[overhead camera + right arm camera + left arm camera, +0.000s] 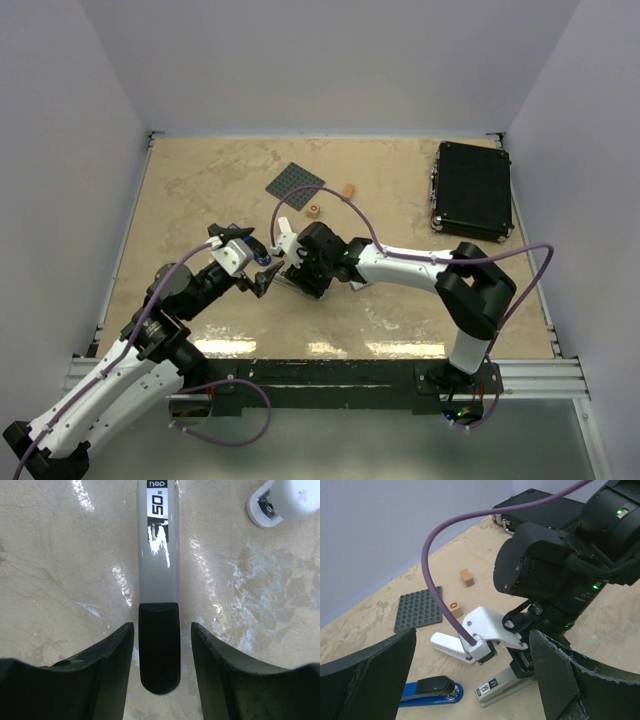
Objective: Load the staples into the stapler
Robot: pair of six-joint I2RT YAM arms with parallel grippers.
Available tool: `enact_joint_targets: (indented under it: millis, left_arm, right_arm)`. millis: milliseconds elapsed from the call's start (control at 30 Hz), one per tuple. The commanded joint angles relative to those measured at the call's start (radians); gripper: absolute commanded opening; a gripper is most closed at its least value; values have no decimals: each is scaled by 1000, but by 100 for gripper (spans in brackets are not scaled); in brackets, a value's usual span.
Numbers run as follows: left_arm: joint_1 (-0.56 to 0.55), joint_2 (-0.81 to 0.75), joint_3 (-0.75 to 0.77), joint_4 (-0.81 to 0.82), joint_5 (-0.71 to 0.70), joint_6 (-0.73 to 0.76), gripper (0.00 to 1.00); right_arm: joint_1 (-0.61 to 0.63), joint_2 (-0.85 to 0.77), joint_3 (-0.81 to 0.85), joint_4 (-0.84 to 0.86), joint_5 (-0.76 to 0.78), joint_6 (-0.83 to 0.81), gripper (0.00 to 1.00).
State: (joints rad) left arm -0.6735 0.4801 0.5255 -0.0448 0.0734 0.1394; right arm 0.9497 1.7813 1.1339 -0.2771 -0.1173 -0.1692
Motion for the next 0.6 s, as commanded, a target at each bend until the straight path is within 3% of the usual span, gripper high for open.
enact_joint_targets:
  millis: [0,167,267,300,333,567]
  left_arm:
    - [6,-3,2,29,135,40,100]
    - [6,136,4,97,218,146,100]
    - [6,283,51,73,273,189,100]
    - [6,320,65,66,298,250,99]
    - [5,394,74,50,321,282,98]
    - [-11,693,212,-96,402,497,98]
  right_arm:
    - [-21,-141,20,9,85,74,61]
    - [-216,-324,-52,47,7,209,70]
    - [-293,-407,-106,70,53,258,82]
    - [-299,-458,-129,110,95,285,95]
    - [-304,-485,-152,122,137,310,98]
    - [-419,-655,-337,171,258,528,98]
